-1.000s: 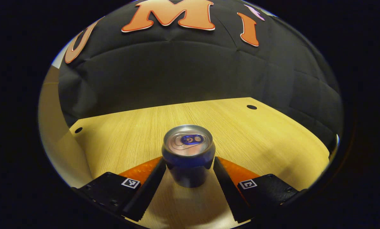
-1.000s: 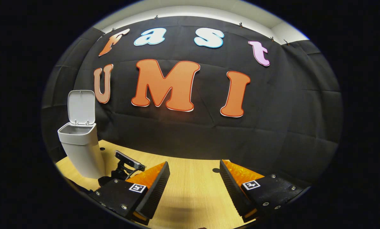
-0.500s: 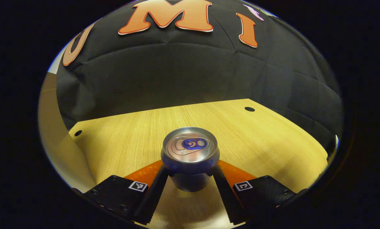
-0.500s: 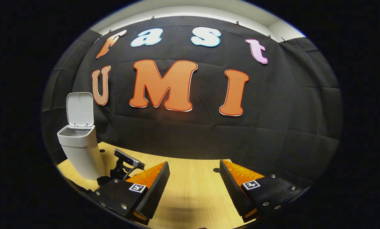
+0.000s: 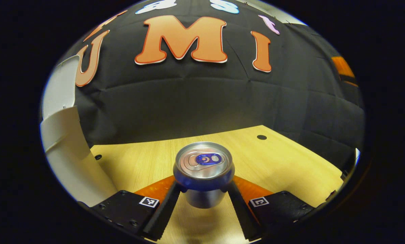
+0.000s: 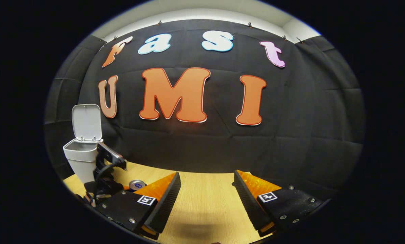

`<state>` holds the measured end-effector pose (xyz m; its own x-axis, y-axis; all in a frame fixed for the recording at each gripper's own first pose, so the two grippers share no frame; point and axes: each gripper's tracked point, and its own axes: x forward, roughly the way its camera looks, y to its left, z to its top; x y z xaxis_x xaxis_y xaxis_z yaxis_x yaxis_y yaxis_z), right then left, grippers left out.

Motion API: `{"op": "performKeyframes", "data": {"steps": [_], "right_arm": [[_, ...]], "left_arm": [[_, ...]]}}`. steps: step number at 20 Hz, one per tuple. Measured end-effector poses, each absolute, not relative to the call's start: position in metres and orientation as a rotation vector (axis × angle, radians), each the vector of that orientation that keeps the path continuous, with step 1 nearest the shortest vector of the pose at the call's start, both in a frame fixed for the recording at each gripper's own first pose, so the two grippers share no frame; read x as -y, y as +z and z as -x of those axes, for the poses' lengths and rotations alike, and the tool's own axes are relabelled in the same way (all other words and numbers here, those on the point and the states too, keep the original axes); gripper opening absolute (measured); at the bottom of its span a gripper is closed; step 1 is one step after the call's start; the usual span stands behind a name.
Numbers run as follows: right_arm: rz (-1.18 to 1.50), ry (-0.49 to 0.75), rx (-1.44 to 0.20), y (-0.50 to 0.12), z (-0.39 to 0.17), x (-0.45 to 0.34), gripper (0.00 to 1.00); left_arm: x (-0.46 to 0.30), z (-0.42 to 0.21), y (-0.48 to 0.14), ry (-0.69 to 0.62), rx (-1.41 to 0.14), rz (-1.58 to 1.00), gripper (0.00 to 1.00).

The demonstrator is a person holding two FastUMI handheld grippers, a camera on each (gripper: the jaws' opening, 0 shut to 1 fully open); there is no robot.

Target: Press the lid of the desktop garbage bin to open it, pick up the crumpled paper on the desktop and throw it into the bin, then pick up the pop can on the desktop and drop it into the bin, and finally close the garbage bin lid.

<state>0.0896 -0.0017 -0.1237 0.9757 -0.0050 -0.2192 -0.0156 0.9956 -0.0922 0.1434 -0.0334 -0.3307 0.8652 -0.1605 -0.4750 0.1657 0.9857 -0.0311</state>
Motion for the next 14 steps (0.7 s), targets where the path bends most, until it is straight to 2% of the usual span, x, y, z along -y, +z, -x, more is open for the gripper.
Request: {"op": "performKeyframes", "data": {"steps": [14], "right_arm": [[0.079, 0.089, -0.173, -0.118, -0.115, -0.012, 0.93]], "left_arm": [[-0.013, -0.093, -0.152, -0.097, -0.25, 0.04, 0.81]]}}
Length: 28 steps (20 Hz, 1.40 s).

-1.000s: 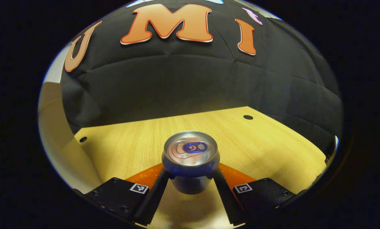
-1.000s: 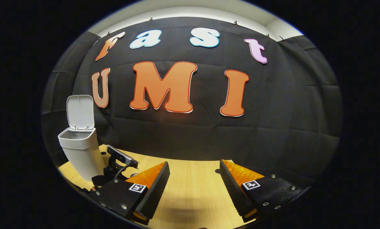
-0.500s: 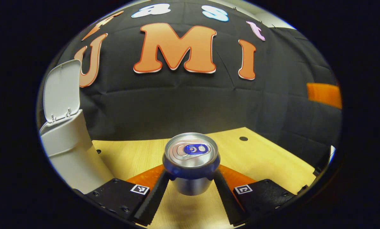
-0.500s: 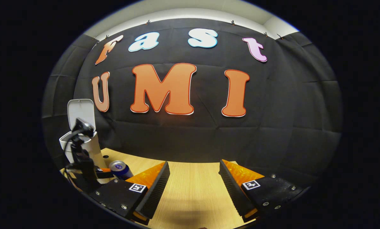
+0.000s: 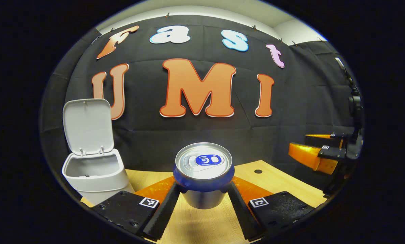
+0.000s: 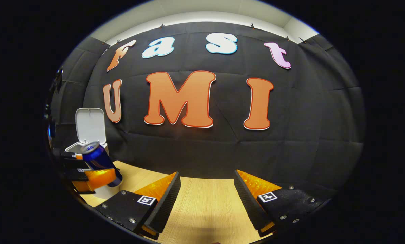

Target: Press the lid of the desktop garbage bin to open it, pick up the crumpled paper on the desktop and throw it into the bin, then pick up the pop can on the desktop and drop it into the bin, and finally close the garbage bin lid.

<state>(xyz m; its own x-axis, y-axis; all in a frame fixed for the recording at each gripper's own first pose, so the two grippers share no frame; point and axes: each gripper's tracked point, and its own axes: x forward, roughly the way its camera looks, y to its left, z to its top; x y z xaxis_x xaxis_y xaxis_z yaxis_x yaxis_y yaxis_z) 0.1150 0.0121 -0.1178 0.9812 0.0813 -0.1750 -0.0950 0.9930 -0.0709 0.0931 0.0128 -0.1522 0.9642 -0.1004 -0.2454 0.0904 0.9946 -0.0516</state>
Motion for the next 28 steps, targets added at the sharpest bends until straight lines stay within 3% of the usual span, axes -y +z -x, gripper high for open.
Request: {"op": "performKeyframes", "data": {"steps": [17, 28], "right_arm": [[0.077, 0.17, -0.18, -0.123, -0.124, -0.053, 0.94], [0.081, 0.168, -0.202, -0.134, -0.129, -0.063, 0.94]], "left_arm": [[-0.163, -0.086, -0.077, 0.149, -0.177, 0.059, 0.81], [-0.25, -0.105, -0.102, 0.258, -0.226, 0.075, 0.81]]}}
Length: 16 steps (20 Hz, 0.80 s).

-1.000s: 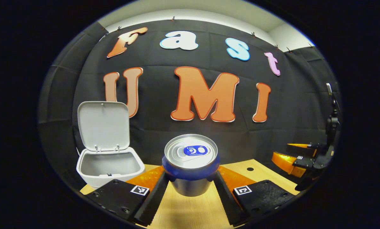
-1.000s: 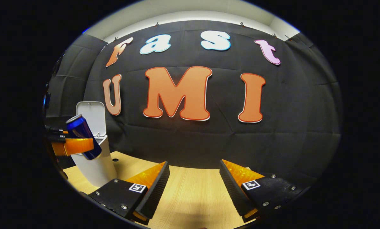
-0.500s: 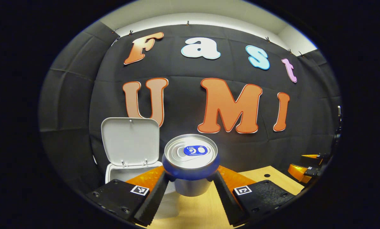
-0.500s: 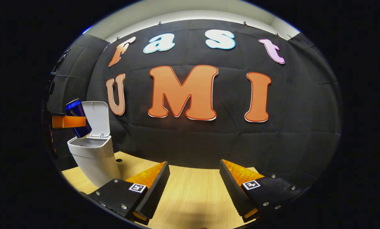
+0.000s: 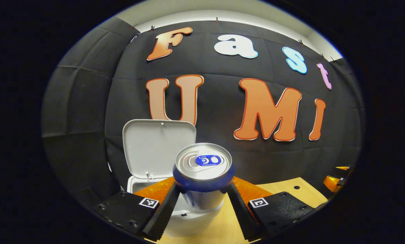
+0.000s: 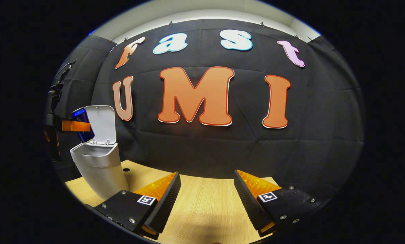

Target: Press the lid of the desktop garbage bin to open it, pick up the crumpled paper on the desktop and throw it into the bin, then pick up the pop can on the desktop and drop it into the bin, and finally close the garbage bin lid.

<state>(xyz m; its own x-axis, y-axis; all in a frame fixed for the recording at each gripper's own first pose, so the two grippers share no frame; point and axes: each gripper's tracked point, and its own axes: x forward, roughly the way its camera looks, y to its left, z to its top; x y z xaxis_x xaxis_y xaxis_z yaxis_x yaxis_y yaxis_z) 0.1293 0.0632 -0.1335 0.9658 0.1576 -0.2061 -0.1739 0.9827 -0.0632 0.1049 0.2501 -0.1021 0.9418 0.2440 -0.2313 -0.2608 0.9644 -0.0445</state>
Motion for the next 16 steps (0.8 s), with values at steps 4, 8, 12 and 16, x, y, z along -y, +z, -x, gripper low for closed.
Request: {"op": "performKeyframes", "data": {"steps": [4, 8, 12, 16], "right_arm": [[0.087, 0.16, -0.207, -0.137, -0.13, -0.064, 0.93], [0.093, 0.142, -0.211, -0.136, -0.131, -0.06, 0.94], [0.096, 0.125, -0.212, -0.136, -0.132, -0.055, 0.94], [0.097, 0.118, -0.209, -0.134, -0.133, -0.052, 0.94]], "left_arm": [[-0.288, -0.12, -0.118, 0.304, -0.248, 0.067, 0.81], [-0.312, -0.135, -0.135, 0.332, -0.273, 0.059, 0.81], [-0.313, -0.144, -0.134, 0.327, -0.266, 0.056, 0.83], [-0.316, -0.148, -0.122, 0.331, -0.249, 0.038, 0.9]]}}
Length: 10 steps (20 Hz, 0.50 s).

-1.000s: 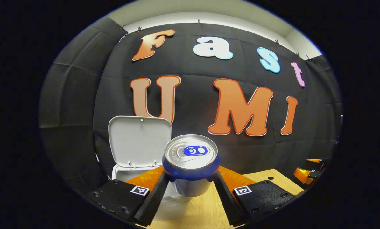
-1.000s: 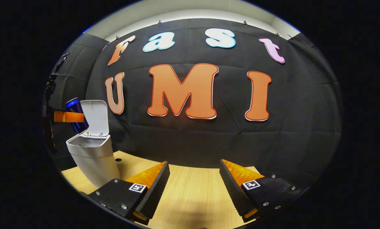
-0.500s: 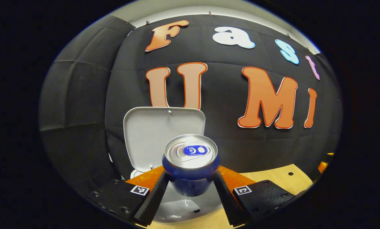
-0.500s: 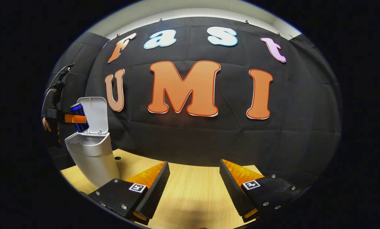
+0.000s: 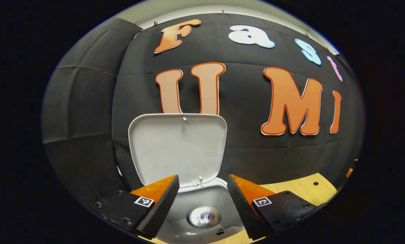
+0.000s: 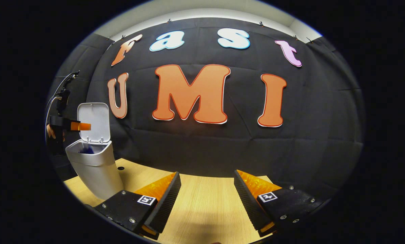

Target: Press the lid of the desktop garbage bin to open it, pick up the crumpled paper on the desktop and throw it into the bin, then pick up the pop can on the desktop and drop it into the bin, and finally close the garbage bin lid.

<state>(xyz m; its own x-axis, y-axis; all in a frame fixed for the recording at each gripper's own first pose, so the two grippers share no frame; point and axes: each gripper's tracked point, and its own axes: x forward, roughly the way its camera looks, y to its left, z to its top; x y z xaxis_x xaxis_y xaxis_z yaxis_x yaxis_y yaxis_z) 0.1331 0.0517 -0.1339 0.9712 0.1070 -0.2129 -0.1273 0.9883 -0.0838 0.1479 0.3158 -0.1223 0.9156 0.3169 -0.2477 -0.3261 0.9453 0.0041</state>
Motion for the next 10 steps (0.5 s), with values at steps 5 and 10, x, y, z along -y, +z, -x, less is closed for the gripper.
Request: {"op": "performKeyframes", "data": {"steps": [5, 10], "right_arm": [[0.094, 0.127, -0.203, -0.131, -0.133, -0.052, 0.94], [0.087, 0.129, -0.195, -0.128, -0.134, -0.051, 0.94]], "left_arm": [[-0.334, -0.156, -0.068, 0.357, -0.167, 0.061, 0.91], [-0.357, -0.17, -0.015, 0.391, -0.107, 0.051, 0.92]]}}
